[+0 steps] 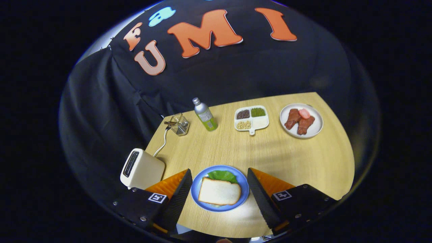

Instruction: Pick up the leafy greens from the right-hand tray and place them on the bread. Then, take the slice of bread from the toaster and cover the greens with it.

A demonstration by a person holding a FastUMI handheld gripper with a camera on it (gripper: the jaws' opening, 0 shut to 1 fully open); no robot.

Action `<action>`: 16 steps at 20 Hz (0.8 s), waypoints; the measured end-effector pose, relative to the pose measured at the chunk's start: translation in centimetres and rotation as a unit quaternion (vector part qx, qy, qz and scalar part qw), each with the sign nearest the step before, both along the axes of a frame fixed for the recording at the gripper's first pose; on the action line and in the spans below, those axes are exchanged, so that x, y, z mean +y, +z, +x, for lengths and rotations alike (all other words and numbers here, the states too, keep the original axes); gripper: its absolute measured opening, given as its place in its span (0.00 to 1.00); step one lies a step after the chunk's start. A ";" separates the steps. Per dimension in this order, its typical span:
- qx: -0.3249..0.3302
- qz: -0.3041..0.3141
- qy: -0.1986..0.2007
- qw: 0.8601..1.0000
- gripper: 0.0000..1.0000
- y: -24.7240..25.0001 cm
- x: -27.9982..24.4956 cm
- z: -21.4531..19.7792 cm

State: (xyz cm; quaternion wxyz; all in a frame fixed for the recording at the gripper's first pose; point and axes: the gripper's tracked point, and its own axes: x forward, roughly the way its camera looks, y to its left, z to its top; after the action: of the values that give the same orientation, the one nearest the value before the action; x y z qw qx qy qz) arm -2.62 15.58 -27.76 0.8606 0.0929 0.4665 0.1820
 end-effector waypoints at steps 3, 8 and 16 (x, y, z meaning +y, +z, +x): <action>-0.070 -0.003 -0.005 0.998 0.99 5.3 -0.7 1.7; -0.222 -0.024 -0.024 0.974 0.99 16.0 -3.0 4.1; -0.382 -0.055 -0.073 0.920 0.98 28.5 -7.2 3.5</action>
State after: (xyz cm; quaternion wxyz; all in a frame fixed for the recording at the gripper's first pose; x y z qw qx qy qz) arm 0.83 8.36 0.70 0.9881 0.0031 0.1032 0.1142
